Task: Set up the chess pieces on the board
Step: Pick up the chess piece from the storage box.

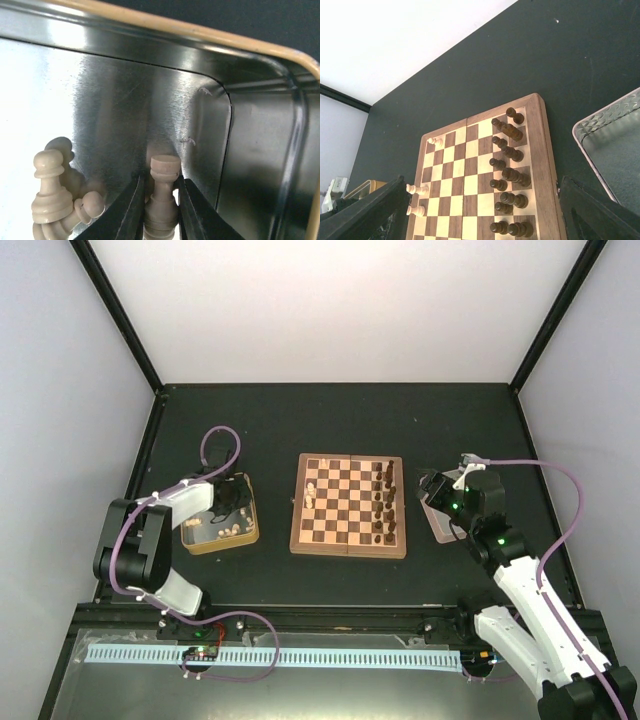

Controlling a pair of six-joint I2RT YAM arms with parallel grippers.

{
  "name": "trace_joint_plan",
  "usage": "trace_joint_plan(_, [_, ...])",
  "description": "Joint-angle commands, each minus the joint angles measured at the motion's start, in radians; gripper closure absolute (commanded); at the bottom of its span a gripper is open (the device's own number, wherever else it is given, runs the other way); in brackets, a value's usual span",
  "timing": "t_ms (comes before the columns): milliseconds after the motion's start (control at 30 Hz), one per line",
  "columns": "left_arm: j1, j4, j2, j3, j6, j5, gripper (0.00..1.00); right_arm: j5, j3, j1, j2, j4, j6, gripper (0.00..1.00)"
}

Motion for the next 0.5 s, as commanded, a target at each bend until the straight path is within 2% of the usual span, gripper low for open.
trace_joint_plan(0, [0.008, -0.006, 0.011, 0.008, -0.006, -0.019, 0.84, -0.009, 0.028, -0.006, -0.007, 0.014, 0.005, 0.17])
trace_joint_plan(333, [0.007, -0.099, -0.208, -0.004, 0.004, -0.038, 0.87, -0.058, 0.037, -0.005, 0.011, 0.031, 0.006, 0.17])
trace_joint_plan(467, [0.005, -0.099, -0.346, -0.007, 0.029, 0.039, 0.87, -0.138, 0.047, 0.001, 0.059, 0.058, -0.015, 0.18])
